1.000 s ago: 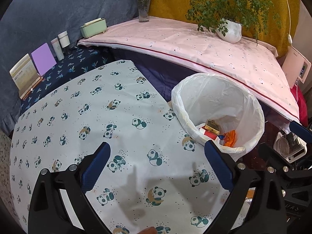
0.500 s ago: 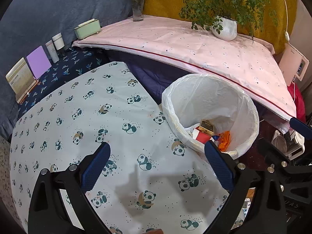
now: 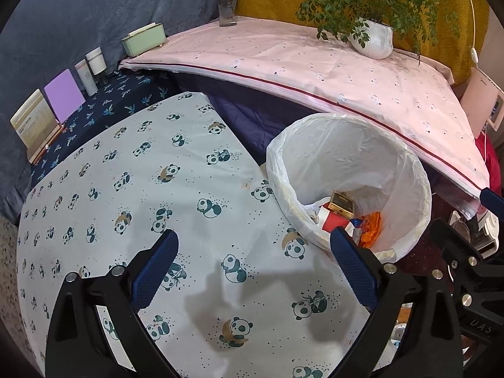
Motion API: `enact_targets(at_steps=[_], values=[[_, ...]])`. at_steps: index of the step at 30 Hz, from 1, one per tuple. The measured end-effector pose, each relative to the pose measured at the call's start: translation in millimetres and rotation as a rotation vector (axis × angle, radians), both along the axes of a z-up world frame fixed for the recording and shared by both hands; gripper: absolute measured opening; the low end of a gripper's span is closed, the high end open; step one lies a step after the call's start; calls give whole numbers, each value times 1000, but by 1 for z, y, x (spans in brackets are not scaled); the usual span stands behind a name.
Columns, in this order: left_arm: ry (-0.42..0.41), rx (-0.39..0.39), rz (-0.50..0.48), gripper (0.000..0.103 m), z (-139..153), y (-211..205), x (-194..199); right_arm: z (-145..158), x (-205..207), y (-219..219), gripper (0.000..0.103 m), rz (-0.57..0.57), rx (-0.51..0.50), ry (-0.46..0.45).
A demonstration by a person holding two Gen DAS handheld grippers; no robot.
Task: Collect trash
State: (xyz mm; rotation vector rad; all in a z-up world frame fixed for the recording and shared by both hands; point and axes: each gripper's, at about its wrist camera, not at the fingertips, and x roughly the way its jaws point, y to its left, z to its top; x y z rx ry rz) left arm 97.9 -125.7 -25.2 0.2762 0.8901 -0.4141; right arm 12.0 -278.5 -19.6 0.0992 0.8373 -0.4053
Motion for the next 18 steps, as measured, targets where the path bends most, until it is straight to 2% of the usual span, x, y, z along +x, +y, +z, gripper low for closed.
enact_targets(at_steps=[18], values=[[5, 8, 0, 93, 0, 1, -1, -5, 1, 1, 96, -3, 3, 13]])
